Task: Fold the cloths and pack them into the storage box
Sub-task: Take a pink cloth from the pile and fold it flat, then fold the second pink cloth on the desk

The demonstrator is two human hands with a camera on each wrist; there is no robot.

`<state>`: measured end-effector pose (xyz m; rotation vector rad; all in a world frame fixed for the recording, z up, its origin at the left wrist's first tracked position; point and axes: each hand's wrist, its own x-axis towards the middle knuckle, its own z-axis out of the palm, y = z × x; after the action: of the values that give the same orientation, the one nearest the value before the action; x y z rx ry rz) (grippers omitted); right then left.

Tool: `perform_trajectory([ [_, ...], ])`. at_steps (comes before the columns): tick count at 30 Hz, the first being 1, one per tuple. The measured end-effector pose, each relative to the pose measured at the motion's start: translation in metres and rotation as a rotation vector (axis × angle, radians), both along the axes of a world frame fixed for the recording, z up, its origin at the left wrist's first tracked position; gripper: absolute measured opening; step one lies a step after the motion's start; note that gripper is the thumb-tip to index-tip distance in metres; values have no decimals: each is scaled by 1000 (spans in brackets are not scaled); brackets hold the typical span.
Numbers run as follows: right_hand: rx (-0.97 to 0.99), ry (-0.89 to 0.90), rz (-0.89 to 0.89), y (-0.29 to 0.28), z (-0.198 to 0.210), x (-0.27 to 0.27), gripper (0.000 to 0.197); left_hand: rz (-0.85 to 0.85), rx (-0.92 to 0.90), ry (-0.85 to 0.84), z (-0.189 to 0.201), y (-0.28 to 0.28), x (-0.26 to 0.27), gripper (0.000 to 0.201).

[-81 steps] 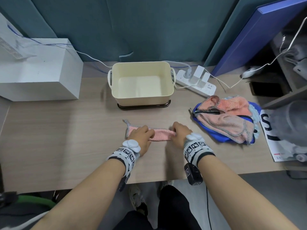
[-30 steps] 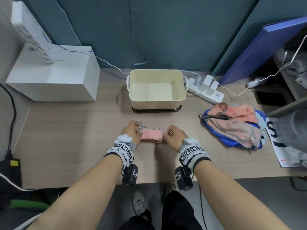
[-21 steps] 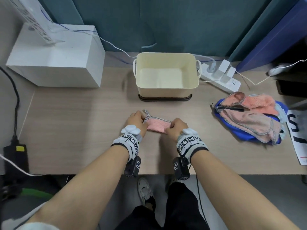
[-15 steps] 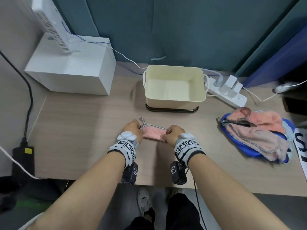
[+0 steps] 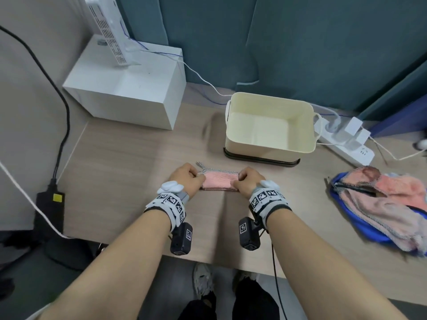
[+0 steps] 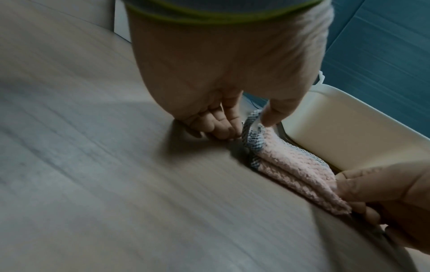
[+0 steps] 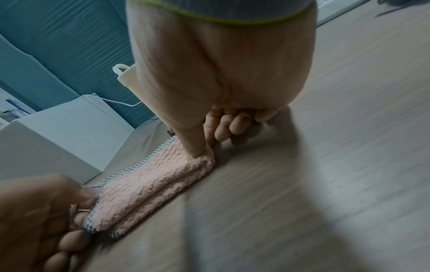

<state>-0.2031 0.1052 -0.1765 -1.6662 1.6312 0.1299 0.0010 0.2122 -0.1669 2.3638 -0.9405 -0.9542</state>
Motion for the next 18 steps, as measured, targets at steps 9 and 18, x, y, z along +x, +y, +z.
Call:
perform_trajectory([
  [9,95,-79,-27,6,23,-9,35,-67,-39,-239,25,-1,-12,32],
  [18,-71,-101,-157,-2,74,-123,8,-436,-45,-137,72,-40,-110,10],
])
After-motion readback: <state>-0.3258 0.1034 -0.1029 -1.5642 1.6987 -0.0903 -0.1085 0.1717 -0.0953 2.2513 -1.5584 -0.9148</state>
